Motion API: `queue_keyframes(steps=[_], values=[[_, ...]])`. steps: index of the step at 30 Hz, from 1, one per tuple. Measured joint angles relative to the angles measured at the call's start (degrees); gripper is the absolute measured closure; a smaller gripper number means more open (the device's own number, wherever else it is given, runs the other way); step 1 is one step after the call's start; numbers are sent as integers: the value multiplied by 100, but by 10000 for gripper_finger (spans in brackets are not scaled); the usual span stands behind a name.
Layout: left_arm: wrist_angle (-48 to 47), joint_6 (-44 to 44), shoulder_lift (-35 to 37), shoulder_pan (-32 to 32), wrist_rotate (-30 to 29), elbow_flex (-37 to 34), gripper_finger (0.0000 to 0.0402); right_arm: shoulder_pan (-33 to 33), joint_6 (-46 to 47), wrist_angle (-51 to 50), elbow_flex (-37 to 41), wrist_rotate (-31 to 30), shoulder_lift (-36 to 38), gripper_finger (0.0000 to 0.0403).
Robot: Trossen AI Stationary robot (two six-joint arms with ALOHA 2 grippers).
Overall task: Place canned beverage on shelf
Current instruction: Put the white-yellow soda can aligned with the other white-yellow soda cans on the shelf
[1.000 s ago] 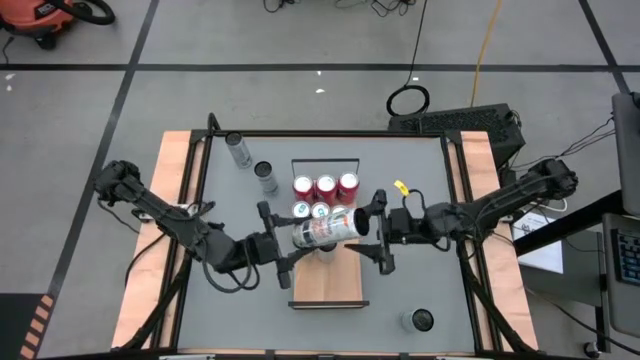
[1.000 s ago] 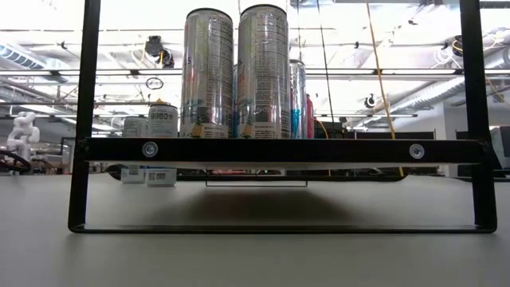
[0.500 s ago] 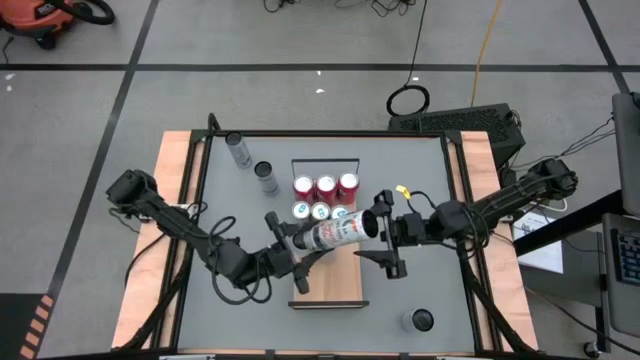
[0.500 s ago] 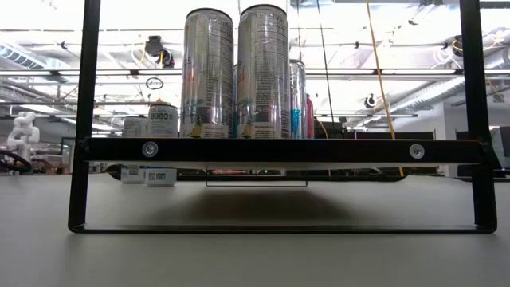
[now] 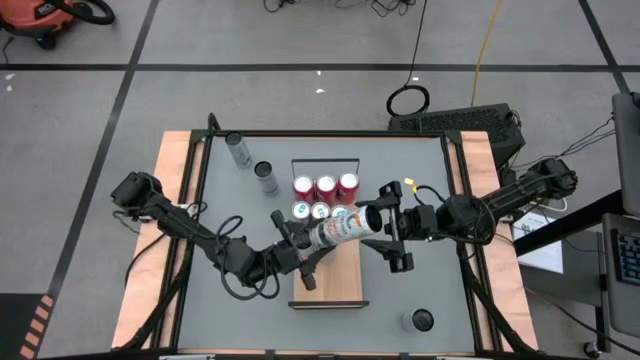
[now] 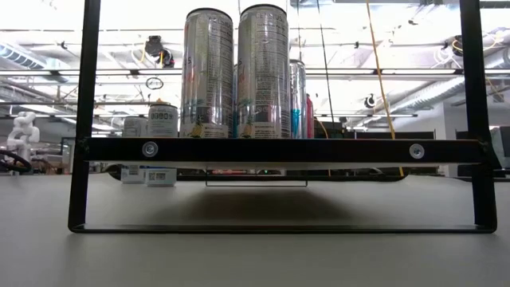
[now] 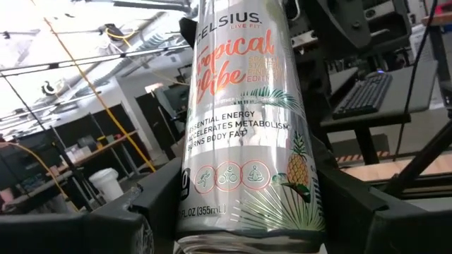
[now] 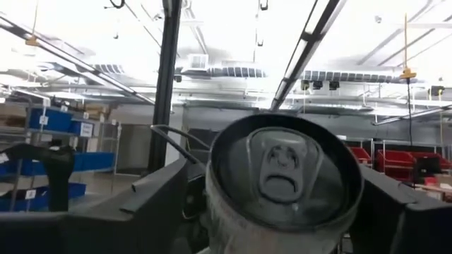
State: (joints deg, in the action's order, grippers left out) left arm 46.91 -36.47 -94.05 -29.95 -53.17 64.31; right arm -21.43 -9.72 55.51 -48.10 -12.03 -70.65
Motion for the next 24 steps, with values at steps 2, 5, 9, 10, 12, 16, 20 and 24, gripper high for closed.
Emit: queue_keyframes(steps=[2,5,9,10,12,16,20,24], values=[[112,2,-50,35,56,0,155,0,-6,8,0,-4,0,122],[231,2,-115,64,100,0,155,0,-4,19,0,-51,0,139],[226,10,-117,73,92,0,155,-2,-35,10,0,-235,0,169],[226,13,-117,73,92,0,155,-2,-37,6,0,-254,0,178],[217,7,-117,72,78,0,150,-2,-38,7,0,-279,0,193],[153,15,-117,74,31,0,129,-7,-23,-58,0,-287,0,204],[7,198,-117,55,-148,0,89,-7,-8,-252,0,-297,30,195],[-95,299,-83,-161,-781,0,45,-12,221,-995,0,-315,299,192]])
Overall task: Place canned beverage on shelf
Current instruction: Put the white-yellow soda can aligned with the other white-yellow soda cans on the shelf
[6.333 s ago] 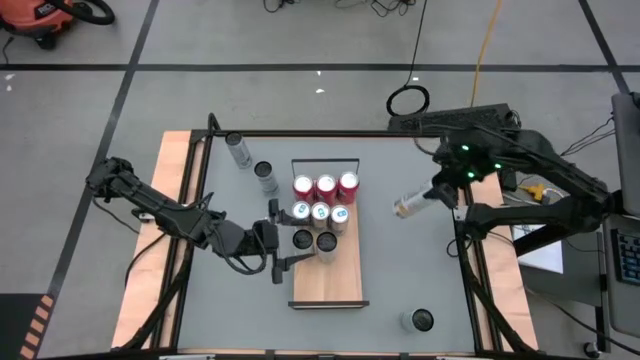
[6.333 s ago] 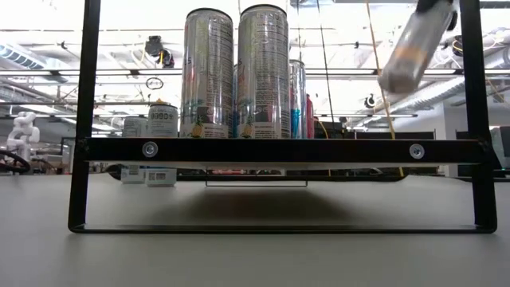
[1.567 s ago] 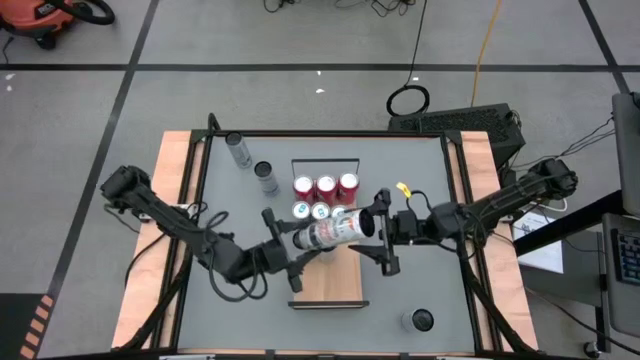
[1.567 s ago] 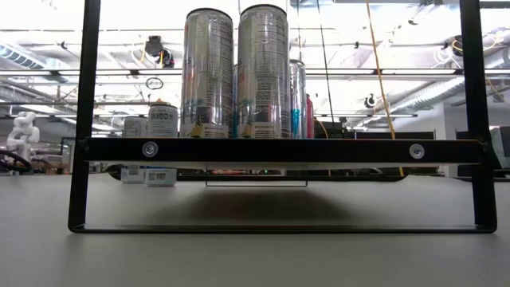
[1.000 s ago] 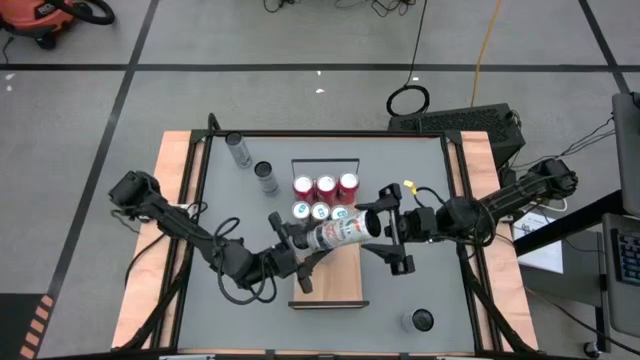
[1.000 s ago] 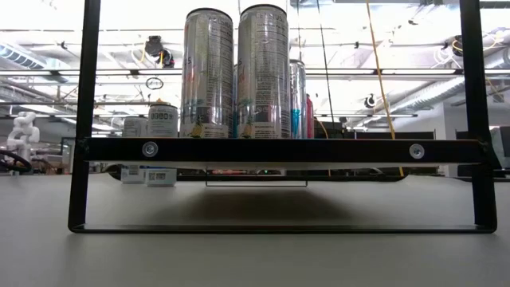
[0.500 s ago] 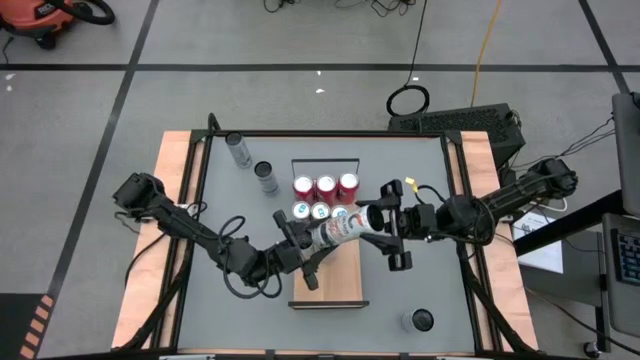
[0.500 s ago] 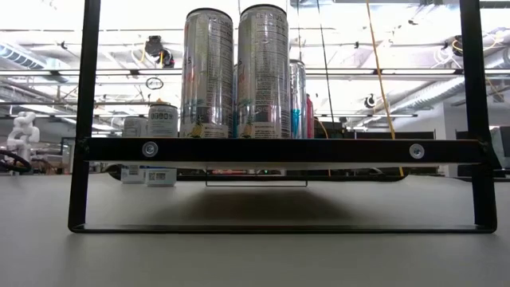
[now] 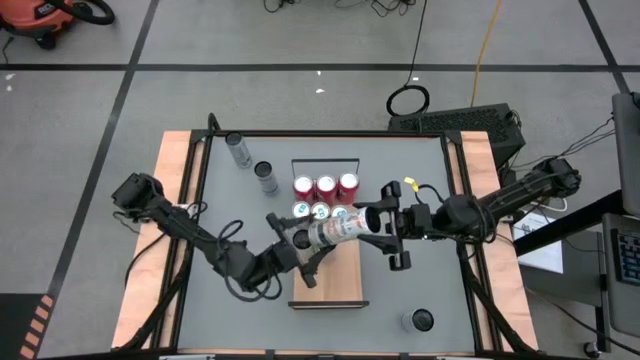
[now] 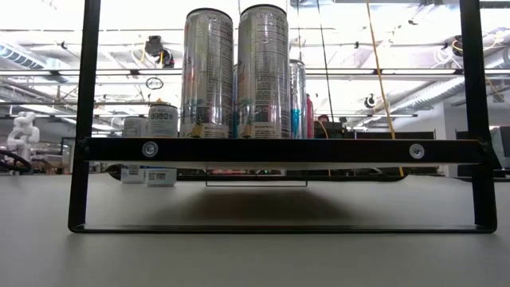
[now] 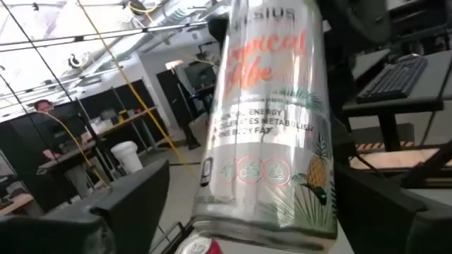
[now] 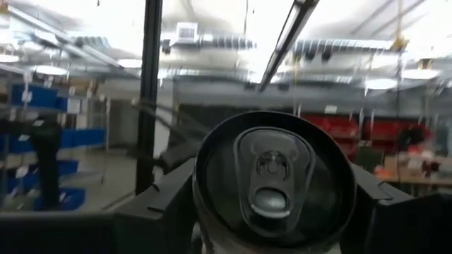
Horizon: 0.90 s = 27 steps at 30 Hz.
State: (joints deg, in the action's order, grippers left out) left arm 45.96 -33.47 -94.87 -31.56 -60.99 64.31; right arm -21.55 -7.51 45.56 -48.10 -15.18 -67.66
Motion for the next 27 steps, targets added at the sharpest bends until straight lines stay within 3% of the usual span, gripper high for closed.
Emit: queue_keyframes(steps=[8,12,18,27], values=[[-275,20,121,-640,-92,7,5,-8,523,-1916,7,38,731,191],[-267,22,132,-731,-188,7,4,-6,584,-2176,7,37,899,193],[-297,17,132,-733,-823,7,4,-8,638,-3116,7,56,909,196],[-314,17,254,-792,-837,6,4,-39,827,-3570,241,663,866,196]])
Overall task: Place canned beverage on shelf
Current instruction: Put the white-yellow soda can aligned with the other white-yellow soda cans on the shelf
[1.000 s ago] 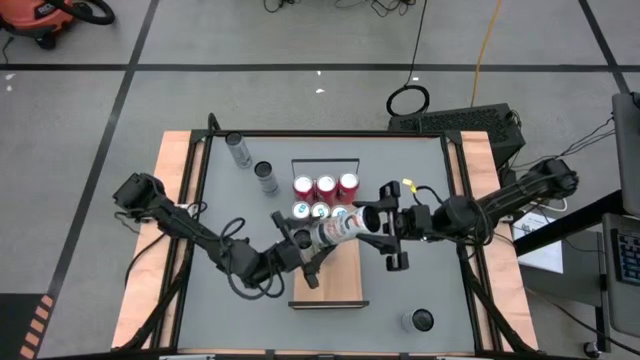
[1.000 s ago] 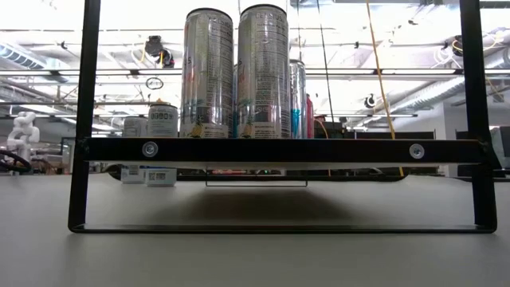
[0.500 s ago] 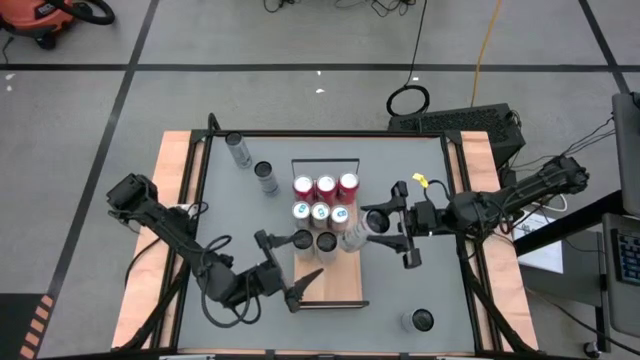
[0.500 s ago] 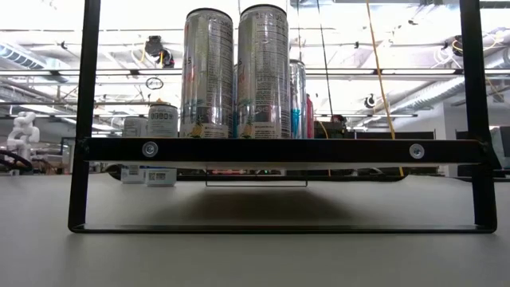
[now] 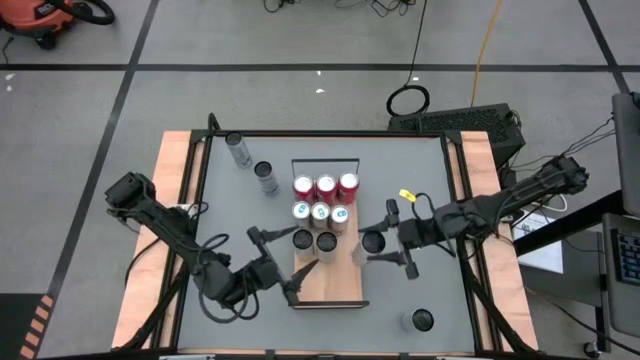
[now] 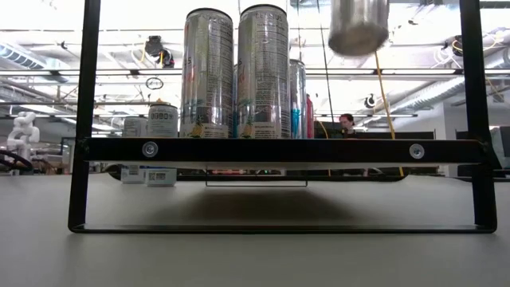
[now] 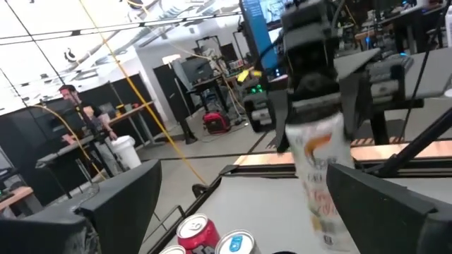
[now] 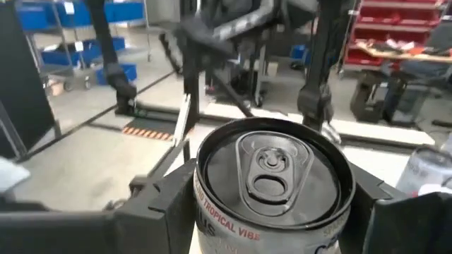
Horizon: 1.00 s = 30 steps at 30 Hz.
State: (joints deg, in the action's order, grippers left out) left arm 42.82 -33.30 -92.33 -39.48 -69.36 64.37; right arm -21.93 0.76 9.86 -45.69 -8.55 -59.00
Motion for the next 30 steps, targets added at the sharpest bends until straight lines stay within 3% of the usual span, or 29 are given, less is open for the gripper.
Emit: queue_keyframes(steps=[13,22,30], values=[[-154,83,103,71,163,-4,4,11,-99,2028,1360,-237,-54,197],[-323,376,103,250,624,-6,4,11,-79,2332,1405,-396,-751,197],[-482,457,103,271,635,-6,4,17,-58,2388,1406,-813,-1078,195]])
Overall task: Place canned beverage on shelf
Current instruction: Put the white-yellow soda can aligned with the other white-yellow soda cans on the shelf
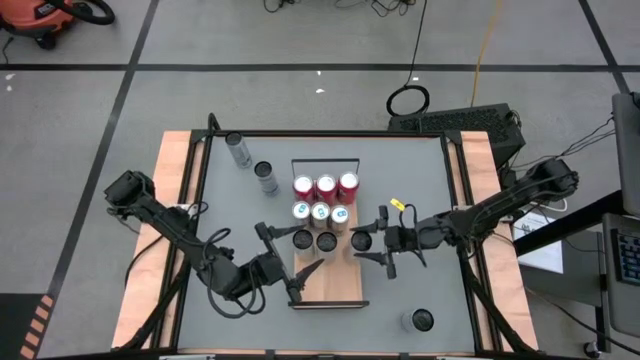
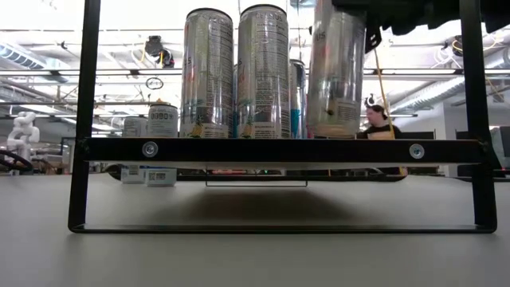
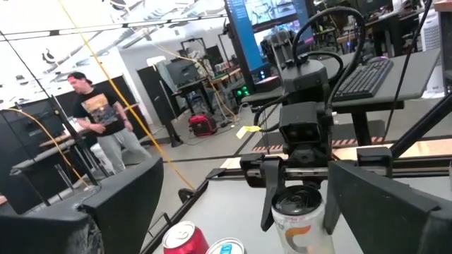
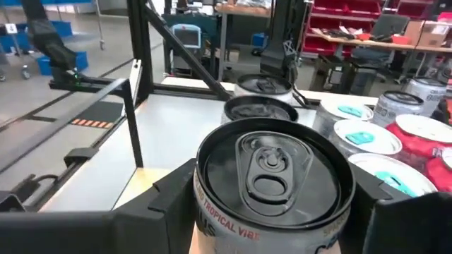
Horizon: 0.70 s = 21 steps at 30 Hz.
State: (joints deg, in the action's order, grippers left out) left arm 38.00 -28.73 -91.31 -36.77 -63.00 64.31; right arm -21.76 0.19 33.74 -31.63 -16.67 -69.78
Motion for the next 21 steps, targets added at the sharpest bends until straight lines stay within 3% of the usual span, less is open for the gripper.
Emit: queue_keyframes(steps=[12,21], values=[[-94,-2,0,2,0,0,4,44,73,326,-1,26,-524,189],[-107,-2,-1,2,0,0,4,44,89,371,-1,27,-526,188]])
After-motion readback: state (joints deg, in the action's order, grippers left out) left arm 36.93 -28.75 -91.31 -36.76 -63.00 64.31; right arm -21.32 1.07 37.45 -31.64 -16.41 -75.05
